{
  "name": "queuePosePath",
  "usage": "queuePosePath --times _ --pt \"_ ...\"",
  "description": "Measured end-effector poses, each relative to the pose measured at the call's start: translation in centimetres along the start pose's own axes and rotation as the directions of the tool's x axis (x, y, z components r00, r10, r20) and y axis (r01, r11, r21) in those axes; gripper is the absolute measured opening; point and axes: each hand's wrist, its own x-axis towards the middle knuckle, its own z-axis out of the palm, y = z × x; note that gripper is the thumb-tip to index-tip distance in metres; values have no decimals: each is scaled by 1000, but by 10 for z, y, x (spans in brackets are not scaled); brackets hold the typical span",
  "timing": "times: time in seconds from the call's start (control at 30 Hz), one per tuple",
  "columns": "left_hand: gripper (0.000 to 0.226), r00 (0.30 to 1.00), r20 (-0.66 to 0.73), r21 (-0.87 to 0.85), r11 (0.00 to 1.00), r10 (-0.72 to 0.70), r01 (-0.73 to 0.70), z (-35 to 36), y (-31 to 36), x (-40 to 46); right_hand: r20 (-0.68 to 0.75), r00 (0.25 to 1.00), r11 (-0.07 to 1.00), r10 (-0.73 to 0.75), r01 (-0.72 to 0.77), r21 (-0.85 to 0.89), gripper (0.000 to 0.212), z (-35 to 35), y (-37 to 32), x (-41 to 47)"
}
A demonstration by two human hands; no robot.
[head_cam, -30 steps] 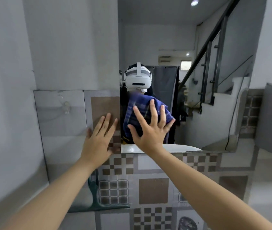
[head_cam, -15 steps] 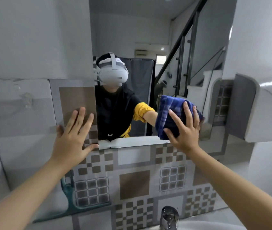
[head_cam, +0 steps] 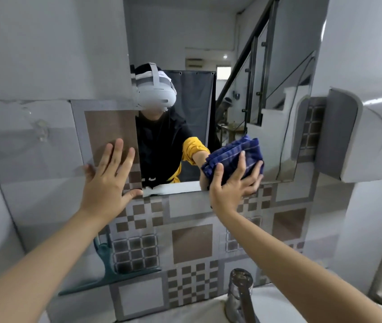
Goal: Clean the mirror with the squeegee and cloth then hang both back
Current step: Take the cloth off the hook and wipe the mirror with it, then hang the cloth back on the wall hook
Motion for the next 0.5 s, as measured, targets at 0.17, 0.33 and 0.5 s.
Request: queuePosePath --times 0.17,0.33,0.5 --pt "78 999 -39 -240 970 9 -18 -13 0 -1 84 996 999 -24 20 46 65 38 -39 -58" --pt "47 991 -98 -582 813 -91 17 -38 3 -3 178 977 993 -115 110 37 64 67 -63 -105" --pt "27 982 39 -751 643 -185 151 -50 9 -5 282 950 991 -133 126 42 64 71 -77 -127"
